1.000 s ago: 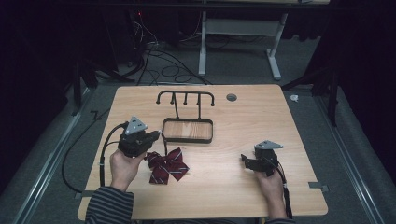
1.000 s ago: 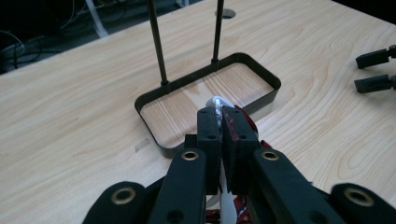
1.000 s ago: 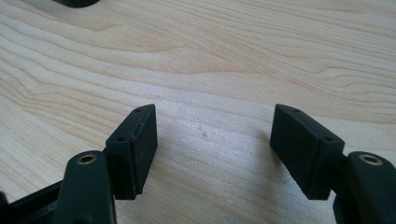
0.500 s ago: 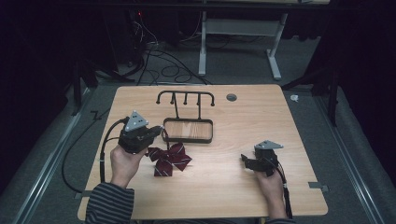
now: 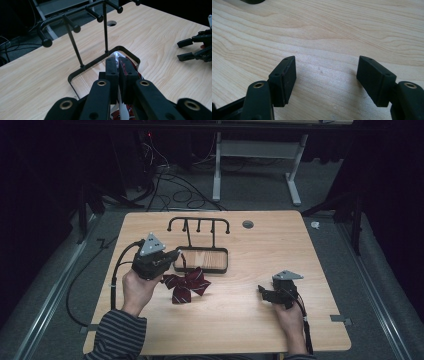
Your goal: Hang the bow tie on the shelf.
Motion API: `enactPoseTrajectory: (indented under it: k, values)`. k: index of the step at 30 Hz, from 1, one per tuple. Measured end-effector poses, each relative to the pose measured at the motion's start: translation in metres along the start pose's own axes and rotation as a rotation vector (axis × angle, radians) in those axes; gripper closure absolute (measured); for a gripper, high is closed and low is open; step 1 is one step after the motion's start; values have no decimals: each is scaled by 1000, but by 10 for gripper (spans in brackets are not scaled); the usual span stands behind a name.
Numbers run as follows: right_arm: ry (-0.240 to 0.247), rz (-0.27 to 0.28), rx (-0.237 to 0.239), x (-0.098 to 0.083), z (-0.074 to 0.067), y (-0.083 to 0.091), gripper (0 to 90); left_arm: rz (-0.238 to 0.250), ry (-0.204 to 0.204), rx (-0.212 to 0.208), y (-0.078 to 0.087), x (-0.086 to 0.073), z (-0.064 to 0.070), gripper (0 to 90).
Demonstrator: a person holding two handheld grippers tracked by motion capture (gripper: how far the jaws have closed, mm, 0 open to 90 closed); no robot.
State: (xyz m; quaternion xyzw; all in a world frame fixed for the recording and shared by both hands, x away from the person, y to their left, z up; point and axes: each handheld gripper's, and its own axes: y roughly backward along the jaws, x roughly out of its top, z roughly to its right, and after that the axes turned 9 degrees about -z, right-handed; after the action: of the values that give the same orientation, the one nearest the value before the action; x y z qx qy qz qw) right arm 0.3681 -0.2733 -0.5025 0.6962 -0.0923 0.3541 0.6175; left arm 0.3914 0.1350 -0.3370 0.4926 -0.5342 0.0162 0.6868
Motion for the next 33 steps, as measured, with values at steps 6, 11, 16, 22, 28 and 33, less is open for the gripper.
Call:
enactPoseTrajectory:
  k: [6,11,16,22,28,33]
  values:
    - [1,0,0,0,0,0,334,18,-18,-13,-1,11,3,867]
    - [2,0,-1,0,0,0,334,19,-30,-26,-5,19,3,866]
    - [2,0,-1,0,0,0,334,31,-38,-43,-7,26,5,866]
    - [2,0,-1,0,0,0,334,27,-43,-57,-9,32,3,866]
    - [2,0,-1,0,0,0,334,34,-43,-61,-12,37,1,865]
    - [1,0,-1,0,0,0,334,38,-42,-66,-14,43,-2,866]
